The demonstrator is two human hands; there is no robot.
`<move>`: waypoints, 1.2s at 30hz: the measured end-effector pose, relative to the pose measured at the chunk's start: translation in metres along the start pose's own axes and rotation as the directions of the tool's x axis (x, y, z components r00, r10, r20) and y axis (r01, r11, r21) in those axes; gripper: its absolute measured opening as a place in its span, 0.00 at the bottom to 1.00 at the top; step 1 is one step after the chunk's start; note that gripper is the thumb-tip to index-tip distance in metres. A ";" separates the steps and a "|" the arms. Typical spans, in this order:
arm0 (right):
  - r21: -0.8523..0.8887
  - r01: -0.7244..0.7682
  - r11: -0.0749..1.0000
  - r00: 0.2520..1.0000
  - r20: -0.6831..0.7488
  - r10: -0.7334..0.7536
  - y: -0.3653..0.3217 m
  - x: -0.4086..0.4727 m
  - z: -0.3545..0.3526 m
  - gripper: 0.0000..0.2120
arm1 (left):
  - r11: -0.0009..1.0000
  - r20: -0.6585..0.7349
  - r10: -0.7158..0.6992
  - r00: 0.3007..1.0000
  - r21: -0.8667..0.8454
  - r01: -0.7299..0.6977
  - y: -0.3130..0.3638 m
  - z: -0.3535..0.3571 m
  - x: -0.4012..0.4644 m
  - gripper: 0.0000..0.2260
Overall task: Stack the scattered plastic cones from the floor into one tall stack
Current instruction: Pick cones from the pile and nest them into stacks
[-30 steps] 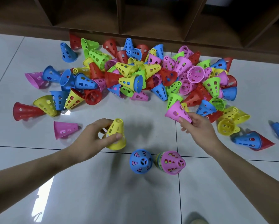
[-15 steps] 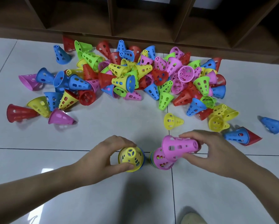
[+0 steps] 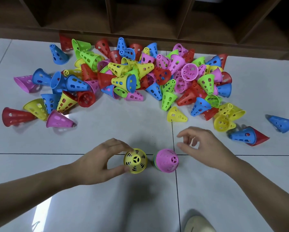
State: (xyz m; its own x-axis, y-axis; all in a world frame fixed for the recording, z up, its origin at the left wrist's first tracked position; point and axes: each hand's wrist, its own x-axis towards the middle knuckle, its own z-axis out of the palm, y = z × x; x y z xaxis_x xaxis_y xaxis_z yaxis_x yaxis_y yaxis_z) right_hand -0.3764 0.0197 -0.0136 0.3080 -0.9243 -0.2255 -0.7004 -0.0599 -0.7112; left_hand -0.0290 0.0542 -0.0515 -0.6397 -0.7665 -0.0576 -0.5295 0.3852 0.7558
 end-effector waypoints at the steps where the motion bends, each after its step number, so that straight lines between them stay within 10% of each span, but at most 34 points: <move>1: -0.014 -0.014 1.000 0.999 -0.051 0.014 0.010 0.009 0.004 0.10 | 1.000 -0.001 -0.006 1.000 0.004 0.006 -0.006 -0.001 -0.002 0.20; 10: -0.230 -0.253 0.940 0.965 -0.135 0.227 0.083 0.095 0.029 0.43 | 0.758 -0.176 -0.197 0.965 0.597 0.263 -0.124 -0.048 -0.026 0.27; 20: -0.136 -0.287 0.948 0.950 -0.171 0.263 0.091 0.123 0.039 0.36 | 0.601 -0.271 -0.377 0.886 0.656 0.456 -0.176 -0.089 -0.055 0.33; 28: -0.161 -0.263 0.951 0.965 -0.040 0.259 0.086 0.119 0.061 0.28 | 0.495 -0.218 -0.320 0.922 0.791 0.359 -0.186 -0.090 -0.047 0.12; 36: 0.132 -0.191 0.973 0.978 -0.055 0.200 0.044 0.082 0.044 0.11 | 0.842 -0.314 -0.265 0.912 0.385 0.377 -0.109 -0.063 -0.016 0.14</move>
State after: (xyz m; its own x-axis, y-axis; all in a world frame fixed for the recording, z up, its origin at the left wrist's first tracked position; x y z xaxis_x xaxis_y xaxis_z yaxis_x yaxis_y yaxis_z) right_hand -0.3534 -0.0417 -0.0928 0.1258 -0.9369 -0.3262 -0.6551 0.1685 -0.7366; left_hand 0.0737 -0.0080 -0.0918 -0.2679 -0.9623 -0.0478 -0.9020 0.2331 0.3634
